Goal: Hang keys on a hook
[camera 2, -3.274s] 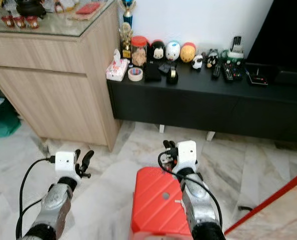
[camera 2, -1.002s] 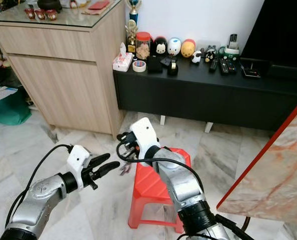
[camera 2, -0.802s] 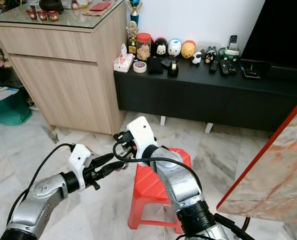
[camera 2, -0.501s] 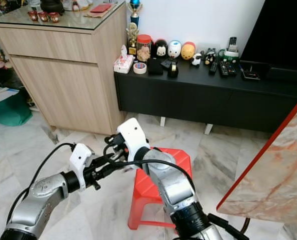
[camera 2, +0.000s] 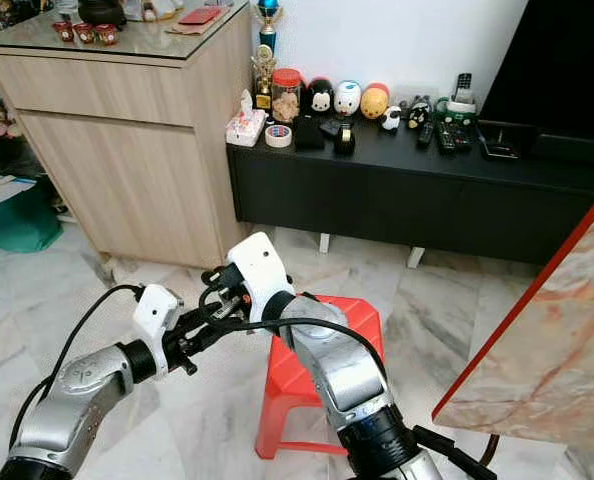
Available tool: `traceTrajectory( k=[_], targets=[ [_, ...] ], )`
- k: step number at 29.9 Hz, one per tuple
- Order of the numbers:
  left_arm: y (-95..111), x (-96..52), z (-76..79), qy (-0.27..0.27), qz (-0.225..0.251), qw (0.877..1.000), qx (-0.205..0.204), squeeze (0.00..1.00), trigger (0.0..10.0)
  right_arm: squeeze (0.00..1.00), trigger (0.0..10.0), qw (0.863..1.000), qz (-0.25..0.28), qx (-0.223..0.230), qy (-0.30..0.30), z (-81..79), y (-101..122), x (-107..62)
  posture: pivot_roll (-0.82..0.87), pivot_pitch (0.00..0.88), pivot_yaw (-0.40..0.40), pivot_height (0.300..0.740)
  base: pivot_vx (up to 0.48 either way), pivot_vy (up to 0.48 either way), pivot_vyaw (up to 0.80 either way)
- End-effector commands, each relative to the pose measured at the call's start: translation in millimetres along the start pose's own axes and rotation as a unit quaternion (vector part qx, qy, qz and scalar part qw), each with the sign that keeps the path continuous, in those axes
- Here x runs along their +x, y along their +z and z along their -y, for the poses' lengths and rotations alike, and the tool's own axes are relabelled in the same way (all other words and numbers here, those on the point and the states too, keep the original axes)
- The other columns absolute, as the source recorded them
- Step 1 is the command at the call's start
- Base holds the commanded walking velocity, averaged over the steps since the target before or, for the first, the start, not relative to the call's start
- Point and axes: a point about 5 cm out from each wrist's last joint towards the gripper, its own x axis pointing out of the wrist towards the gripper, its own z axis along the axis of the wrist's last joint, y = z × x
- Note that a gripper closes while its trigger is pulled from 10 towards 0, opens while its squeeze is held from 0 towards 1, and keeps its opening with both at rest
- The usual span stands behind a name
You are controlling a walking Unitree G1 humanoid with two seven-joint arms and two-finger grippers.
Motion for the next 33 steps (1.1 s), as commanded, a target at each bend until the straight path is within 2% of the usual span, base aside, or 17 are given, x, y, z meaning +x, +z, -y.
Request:
traceTrajectory(
  k=[1, 9, 12, 13, 15, 23, 28, 32, 33],
  targets=[
    [1.6, -0.4, 0.3, -0.003, 0.002, 1.0, -0.002, 0.0, 10.0, 0.0, 10.0, 1.0, 0.012, -0.003, 0.007, -3.3, 6.8, -1.1, 0.0, 0.045, -0.057, 0.74, 0.0, 0.0, 0.0],
    [2.9, 1.0, -4.2, 0.02, 0.006, 1.0, 0.009, 0.0, 10.0, 0.0, 10.0, 1.0, 0.013, -0.005, 0.012, -5.0, 7.6, -1.2, 0.0, 0.045, -0.057, 0.74, 0.0, 0.0, 0.0],
    [-0.1, -1.4, -15.1, 0.061, -0.005, 0.998, 0.032, 0.0, 10.0, 0.0, 10.0, 1.0, 0.012, -0.006, 0.012, -4.6, 7.5, -1.5, 0.0, 0.045, -0.057, 0.74, 0.0, 0.0, 0.0],
    [-0.2, -2.7, -22.3, 0.092, -0.006, 0.995, 0.043, 0.0, 10.0, 0.0, 10.0, 1.0, 0.012, -0.006, 0.013, -4.7, 7.7, -1.5, 0.0, 0.045, -0.057, 0.74, 0.0, 0.0, 0.0],
    [0.1, -3.7, -26.3, 0.108, -0.005, 0.993, 0.044, 0.0, 10.0, 0.0, 10.0, 1.0, 0.013, -0.006, 0.013, -4.8, 7.8, -1.5, 0.0, 0.045, -0.057, 0.74, 0.0, 0.0, 0.0],
    [-0.4, -3.6, -29.9, 0.13, -0.001, 0.99, 0.049, 0.0, 10.0, 0.0, 10.0, 1.0, 0.011, -0.009, 0.015, -5.2, 7.9, -1.3, 0.0, 0.047, -0.058, 0.74, 0.0, 0.0, 0.0],
    [0.0, -0.8, -28.8, 0.131, 0.007, 0.99, 0.048, 0.0, 10.0, 0.0, 10.0, 1.0, 0.011, -0.011, 0.016, -5.6, 8.0, -1.2, 0.0, 0.048, -0.058, 0.74, 0.0, 0.0, 0.0],
    [2.0, 3.8, -14.8, 0.069, 0.024, 0.997, 0.01, 0.0, 10.0, 0.0, 10.0, 1.0, 0.009, -0.012, 0.017, -5.7, 7.4, -1.2, 0.0, 0.048, -0.058, 0.74, 0.0, 0.0, 0.0],
    [2.0, 3.8, -14.8, 0.069, 0.024, 0.997, 0.01, 0.0, 10.0, 0.0, 10.0, 1.0, 0.009, -0.012, 0.017, -5.7, 7.4, -1.2, 0.0, 0.048, -0.058, 0.74, 0.0, 0.0, 0.0]
  ],
)
